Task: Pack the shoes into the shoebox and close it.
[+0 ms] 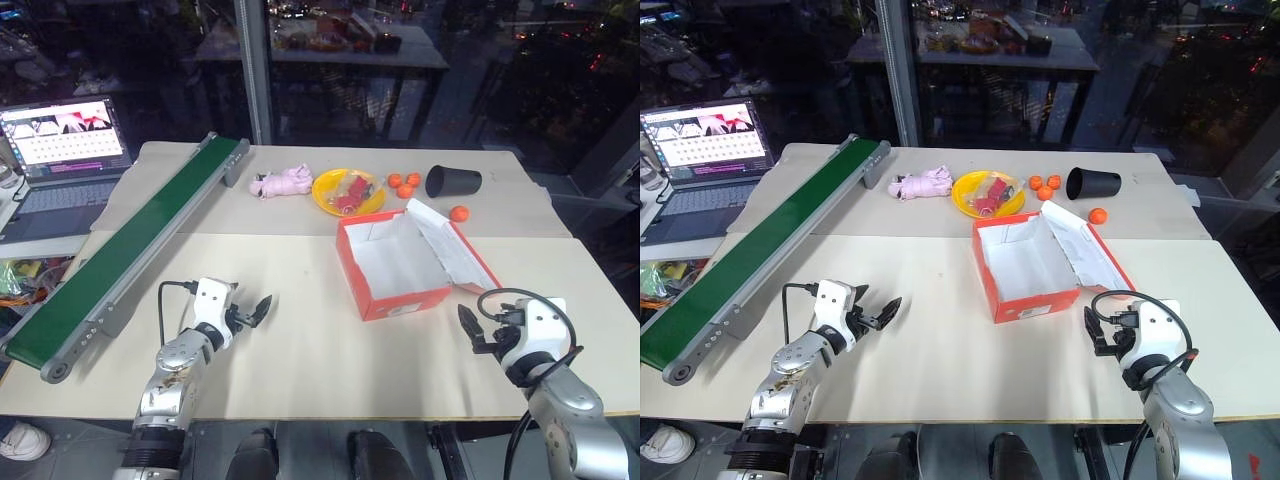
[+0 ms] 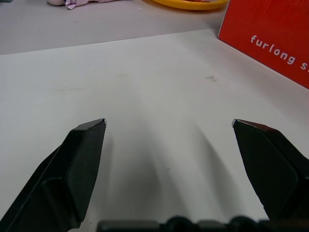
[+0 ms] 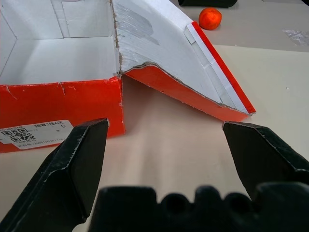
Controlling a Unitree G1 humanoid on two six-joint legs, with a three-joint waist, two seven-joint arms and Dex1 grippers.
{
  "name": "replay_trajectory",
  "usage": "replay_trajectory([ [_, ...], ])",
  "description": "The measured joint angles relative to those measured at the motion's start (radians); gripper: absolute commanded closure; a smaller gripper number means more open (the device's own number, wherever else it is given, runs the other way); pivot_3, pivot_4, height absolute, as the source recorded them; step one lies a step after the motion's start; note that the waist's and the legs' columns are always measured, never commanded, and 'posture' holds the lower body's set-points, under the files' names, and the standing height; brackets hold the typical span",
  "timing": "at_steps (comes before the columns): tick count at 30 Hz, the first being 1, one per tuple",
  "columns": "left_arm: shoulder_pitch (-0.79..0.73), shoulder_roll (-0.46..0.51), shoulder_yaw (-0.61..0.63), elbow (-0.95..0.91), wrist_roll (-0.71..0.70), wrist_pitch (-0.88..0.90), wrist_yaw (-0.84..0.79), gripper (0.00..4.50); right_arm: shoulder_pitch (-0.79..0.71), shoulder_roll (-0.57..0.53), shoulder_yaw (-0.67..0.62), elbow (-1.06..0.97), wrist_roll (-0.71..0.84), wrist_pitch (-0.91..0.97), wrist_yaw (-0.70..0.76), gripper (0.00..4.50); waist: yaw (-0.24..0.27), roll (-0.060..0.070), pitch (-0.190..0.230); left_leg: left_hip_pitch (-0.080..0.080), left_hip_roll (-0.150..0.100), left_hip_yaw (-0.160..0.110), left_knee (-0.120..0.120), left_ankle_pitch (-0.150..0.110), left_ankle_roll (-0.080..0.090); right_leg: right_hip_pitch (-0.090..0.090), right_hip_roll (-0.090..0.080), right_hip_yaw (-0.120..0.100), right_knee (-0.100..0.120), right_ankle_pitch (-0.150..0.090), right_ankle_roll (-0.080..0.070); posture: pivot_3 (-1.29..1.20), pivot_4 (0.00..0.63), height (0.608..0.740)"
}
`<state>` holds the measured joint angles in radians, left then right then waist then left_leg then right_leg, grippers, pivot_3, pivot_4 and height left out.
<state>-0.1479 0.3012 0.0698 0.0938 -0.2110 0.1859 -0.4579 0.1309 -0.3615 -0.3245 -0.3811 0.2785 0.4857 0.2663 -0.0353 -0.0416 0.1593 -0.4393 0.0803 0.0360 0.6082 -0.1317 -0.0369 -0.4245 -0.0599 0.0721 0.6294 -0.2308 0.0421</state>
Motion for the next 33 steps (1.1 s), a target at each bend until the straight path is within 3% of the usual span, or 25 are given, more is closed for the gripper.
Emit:
replay_trajectory([
  [5, -0.078, 0.007, -0.008, 0.051, -0.034, 0.011, -0.085, 0.0, 0.047, 0.0, -0.024, -0.028, 0.003, 0.0, -0.009, 0.04, 0.016, 0.0, 0.0, 0.0, 0.0, 0.0, 0.0, 0.0, 0.0, -0.001, 0.0, -0.001, 0.0, 0.0, 0.0, 0.0, 0.15, 0.736],
  [9, -0.196, 0.031, 0.015, 0.094, -0.066, 0.013, -0.115, 0.0, 0.071, -0.03, -0.123, -0.112, 0.02, 0.028, -0.029, 0.04, 0.021, 0.0, 0.0, -0.001, -0.001, 0.0, 0.001, 0.0, 0.0, 0.0, 0.0, 0.0, 0.0, 0.0, 0.0, 0.0, 0.15, 0.736],
  [16, -0.368, 0.05, 0.039, 0.108, -0.068, 0.061, -0.083, 0.0, -0.156, -0.203, -0.225, -0.153, 0.099, 0.154, -0.027, 0.04, 0.012, 0.0, 0.0, 0.001, -0.001, -0.001, 0.001, 0.001, 0.002, 0.001, 0.001, 0.0, 0.0, 0.001, 0.002, 0.0, 0.15, 0.736],
  [19, -0.398, 0.052, 0.048, 0.056, -0.068, 0.133, -0.029, 0.0, -0.341, -0.28, -0.172, -0.135, 0.13, 0.226, -0.016, 0.04, 0.005, 0.0, 0.001, -0.001, -0.002, -0.002, 0.0, 0.005, 0.008, 0.0, 0.0, 0.001, 0.0, 0.003, 0.005, 0.0, 0.15, 0.736],
  [22, -0.405, 0.061, 0.055, -0.068, -0.072, 0.218, 0.015, 0.0, -0.468, -0.29, -0.07, -0.126, 0.161, 0.271, 0.014, 0.04, 0.005, 0.0, 0.001, -0.001, -0.002, -0.004, 0.0, 0.005, 0.008, 0.001, 0.001, 0.0, 0.0, 0.004, 0.009, 0.0, 0.15, 0.736],
  [33, -0.213, 0.1, 0.116, -0.283, -0.088, 0.372, 0.099, 0.0, -0.518, -0.187, 0.261, -0.019, 0.195, 0.292, 0.189, 0.04, 0.007, 0.0, 0.001, -0.002, -0.003, -0.004, 0.001, 0.005, 0.009, 0.0, 0.001, 0.0, 0.001, 0.004, 0.01, 0.0, 0.15, 0.736],
])
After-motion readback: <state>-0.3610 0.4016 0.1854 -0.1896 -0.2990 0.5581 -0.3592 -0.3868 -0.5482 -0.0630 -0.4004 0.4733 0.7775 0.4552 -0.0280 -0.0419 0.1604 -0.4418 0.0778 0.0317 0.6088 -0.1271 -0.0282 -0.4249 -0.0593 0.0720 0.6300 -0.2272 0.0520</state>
